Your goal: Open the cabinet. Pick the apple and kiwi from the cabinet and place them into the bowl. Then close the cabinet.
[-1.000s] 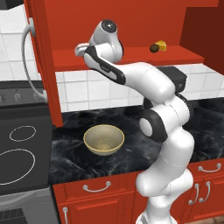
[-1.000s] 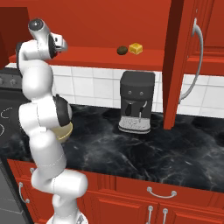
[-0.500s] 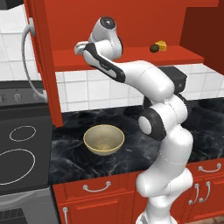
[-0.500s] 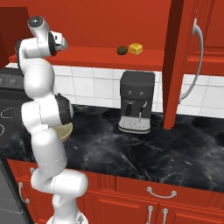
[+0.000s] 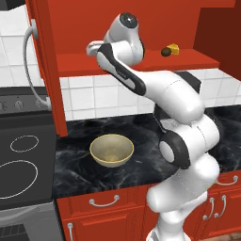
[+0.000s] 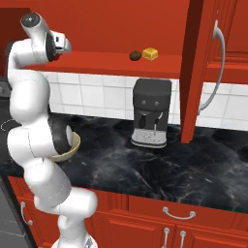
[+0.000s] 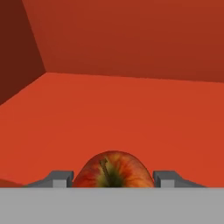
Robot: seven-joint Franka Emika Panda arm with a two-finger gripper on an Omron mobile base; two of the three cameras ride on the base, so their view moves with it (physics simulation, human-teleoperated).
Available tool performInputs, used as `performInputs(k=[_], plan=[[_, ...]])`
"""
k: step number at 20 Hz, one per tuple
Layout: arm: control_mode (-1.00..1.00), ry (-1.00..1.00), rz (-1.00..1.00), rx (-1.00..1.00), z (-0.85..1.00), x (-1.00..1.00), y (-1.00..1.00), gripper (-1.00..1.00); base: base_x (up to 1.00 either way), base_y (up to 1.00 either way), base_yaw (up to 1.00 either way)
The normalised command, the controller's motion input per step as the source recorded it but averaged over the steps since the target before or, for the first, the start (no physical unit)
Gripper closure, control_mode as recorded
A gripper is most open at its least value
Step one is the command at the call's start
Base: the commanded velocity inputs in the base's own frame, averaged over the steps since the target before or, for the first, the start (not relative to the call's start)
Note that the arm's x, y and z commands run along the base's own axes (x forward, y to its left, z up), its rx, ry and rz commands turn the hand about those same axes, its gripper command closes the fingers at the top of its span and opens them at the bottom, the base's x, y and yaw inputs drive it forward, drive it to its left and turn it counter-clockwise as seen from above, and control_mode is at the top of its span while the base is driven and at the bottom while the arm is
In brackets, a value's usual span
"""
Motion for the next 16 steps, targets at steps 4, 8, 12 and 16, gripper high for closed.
performInputs(k=[4, 8, 12, 16], plan=[[-1.00, -0.14, 0.00, 0.04, 0.00, -1.00, -0.94, 1.00, 0.00, 0.00, 0.00], [-1.00, -0.04, 0.00, 0.03, -0.11, -1.00, -0.97, 1.00, 0.00, 0.00, 0.00], [-1.00, 0.03, 0.00, 0.02, -0.52, -1.00, -0.64, 1.00, 0.00, 0.00, 0.00], [-1.00, 0.18, 0.00, 0.03, -0.09, -1.00, -0.31, 1.00, 0.00, 0.00, 0.00]])
